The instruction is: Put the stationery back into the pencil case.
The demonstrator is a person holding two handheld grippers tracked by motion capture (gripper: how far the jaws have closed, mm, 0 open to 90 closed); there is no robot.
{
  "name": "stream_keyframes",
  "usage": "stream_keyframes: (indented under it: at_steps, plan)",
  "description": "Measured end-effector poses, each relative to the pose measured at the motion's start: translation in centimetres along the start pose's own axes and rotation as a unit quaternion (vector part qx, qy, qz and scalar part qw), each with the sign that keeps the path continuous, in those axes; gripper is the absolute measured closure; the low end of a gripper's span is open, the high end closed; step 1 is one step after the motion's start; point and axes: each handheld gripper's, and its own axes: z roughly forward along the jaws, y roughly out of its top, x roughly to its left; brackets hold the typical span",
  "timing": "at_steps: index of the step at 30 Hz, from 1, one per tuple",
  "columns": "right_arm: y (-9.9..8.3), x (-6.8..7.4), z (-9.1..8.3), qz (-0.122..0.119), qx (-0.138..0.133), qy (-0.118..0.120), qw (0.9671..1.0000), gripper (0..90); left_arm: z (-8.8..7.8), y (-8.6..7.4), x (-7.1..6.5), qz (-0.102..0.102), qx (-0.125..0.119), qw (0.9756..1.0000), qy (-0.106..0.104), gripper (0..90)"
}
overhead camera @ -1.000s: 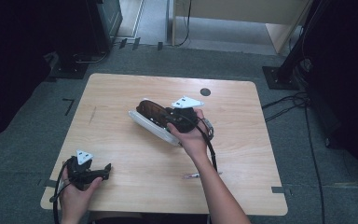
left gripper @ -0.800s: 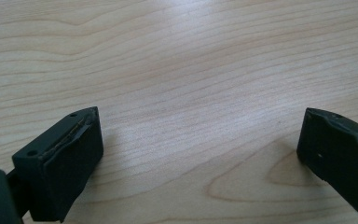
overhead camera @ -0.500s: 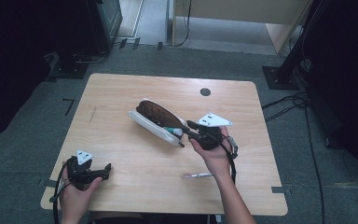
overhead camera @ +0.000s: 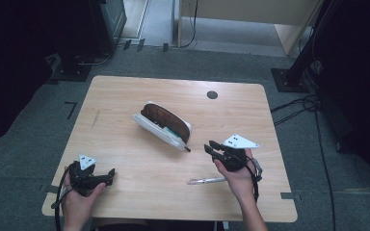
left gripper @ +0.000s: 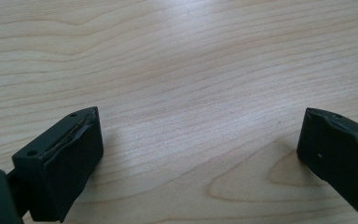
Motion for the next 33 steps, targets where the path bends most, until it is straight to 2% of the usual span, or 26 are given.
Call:
stream_keyframes:
  at_steps: [12,17,22,26,28,33]
  plan:
    - [-5.3,-1.2,-1.5,0.009,0.037,0.014,0.9992,65.7,0.0,0.0,0.0,0.000,0.000,1.0000,0.000,0.5]
    - [-7.0,-1.5,-1.7,-0.001,0.055,0.029,0.9980,61.8,0.0,0.0,0.0,0.000,0.000,1.0000,0.000,0.5]
    - [-8.1,-1.6,-2.0,-0.009,0.074,0.053,0.9958,55.9,0.0,0.0,0.0,0.000,0.000,1.0000,0.000,0.5]
    - [-8.9,-1.9,-2.1,-0.013,0.091,0.062,0.9939,52.3,0.0,0.0,0.0,0.000,0.000,1.0000,0.000,0.5]
    - [-9.2,-1.9,-2.1,-0.021,0.101,0.057,0.9930,52.4,0.0,0.0,0.0,0.000,0.000,1.0000,0.000,0.5]
    - [-9.4,-2.0,-2.2,-0.031,0.097,0.051,0.9936,56.1,0.0,0.0,0.0,0.000,0.000,1.0000,0.000,0.5]
